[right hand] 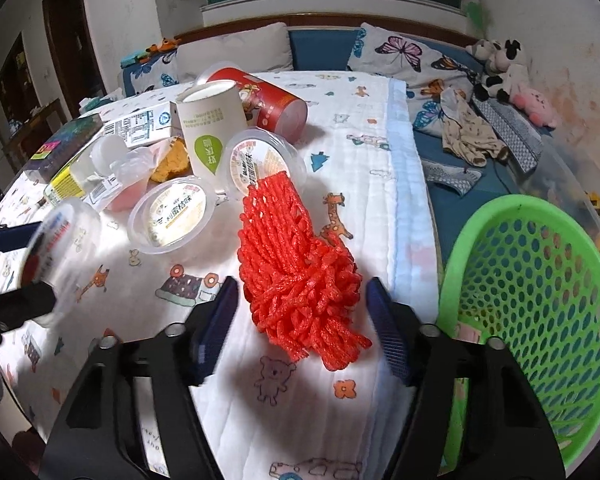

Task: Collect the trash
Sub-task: 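Carry the red mesh net into the green basket and release it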

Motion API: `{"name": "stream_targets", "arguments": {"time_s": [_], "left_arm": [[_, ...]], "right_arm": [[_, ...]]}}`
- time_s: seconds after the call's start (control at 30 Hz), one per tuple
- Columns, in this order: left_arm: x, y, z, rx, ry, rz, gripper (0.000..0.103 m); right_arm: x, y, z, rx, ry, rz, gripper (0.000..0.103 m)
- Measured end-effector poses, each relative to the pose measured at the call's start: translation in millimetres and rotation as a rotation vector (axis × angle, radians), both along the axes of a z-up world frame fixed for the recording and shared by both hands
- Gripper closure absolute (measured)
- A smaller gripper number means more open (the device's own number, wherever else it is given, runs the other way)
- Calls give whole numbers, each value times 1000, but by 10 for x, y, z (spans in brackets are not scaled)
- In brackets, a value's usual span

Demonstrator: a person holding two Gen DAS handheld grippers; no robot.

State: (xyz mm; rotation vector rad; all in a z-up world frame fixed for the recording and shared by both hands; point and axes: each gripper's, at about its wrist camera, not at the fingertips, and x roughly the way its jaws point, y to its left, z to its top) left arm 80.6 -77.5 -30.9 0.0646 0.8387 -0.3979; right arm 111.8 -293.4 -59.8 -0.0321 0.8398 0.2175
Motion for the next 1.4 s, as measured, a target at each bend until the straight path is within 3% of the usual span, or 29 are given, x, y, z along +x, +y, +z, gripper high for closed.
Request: {"name": "stream_targets", "arguments": {"time_s": [0.2, 0.4, 0.97, 1.4], "left_arm": [[9, -3, 67, -12, -11, -1, 15], [41, -138, 138, -21, -22, -21, 15], [145, -866, 310, -28, -43, -134, 15], [230, -1501, 392, -17, -46, -217, 15]], "right_arm": [[-72, -38, 30, 20, -6, -4, 54], [-277, -170, 161, 36, -42, -24, 57], [-733, -1095, 319, 31, -86, -256, 56], [-833, -1684, 137, 43, -52, -404, 47]]}}
